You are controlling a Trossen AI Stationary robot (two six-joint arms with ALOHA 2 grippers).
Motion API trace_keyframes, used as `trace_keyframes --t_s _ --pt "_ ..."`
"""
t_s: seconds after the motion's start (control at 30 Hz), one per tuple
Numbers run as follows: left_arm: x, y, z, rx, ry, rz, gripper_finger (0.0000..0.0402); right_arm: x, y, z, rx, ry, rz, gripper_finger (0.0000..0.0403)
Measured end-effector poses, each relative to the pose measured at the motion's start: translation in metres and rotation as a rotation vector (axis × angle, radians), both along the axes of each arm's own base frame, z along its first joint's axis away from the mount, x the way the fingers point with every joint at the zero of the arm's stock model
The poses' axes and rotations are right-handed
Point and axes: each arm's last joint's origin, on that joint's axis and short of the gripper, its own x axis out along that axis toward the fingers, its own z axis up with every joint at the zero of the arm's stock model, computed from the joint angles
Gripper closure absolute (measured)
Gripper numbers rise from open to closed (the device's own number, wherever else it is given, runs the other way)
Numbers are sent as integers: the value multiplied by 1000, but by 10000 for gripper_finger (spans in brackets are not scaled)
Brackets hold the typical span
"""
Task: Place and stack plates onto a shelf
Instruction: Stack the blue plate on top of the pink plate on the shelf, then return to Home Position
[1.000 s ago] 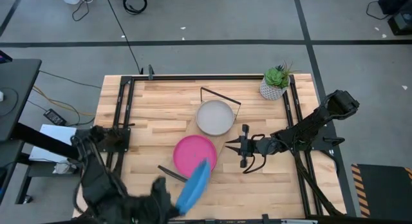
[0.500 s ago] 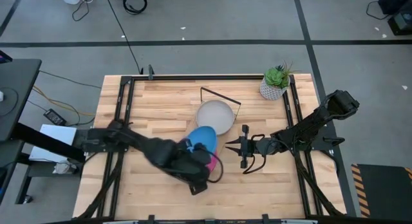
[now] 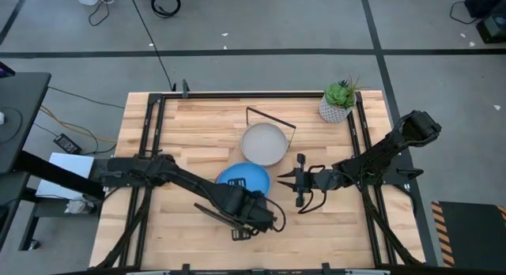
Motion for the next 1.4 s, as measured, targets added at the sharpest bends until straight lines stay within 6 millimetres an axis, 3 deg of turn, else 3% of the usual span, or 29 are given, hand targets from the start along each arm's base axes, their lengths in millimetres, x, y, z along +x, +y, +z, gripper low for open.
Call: trace_keyframes --t_s 0.13,0.33,0.47,0.63,0.77,0.93,1.1,1.4 --pt "-1 -5 -6 1 30 -36 351 0 1 0 16 -2 5 326" --pt "-7 -10 1 10 13 -80 291 -2 6 0 24 -5 22 326" --pt "-11 -18 1 66 1 -176 274 -3 9 0 27 -5 35 326" --pt "-17 -20 11 142 -48 -238 285 -5 14 0 39 -2 69 326" --pt "-27 -10 36 193 -132 -230 307 -6 16 0 55 6 105 326" --pt "-40 6 46 225 -212 -207 328 -6 16 0 52 5 96 326" --pt "-66 21 24 203 -282 -200 345 -6 17 0 49 4 93 326" --pt "-148 68 6 85 -627 -85 356 -9 17 11 93 -38 142 326"
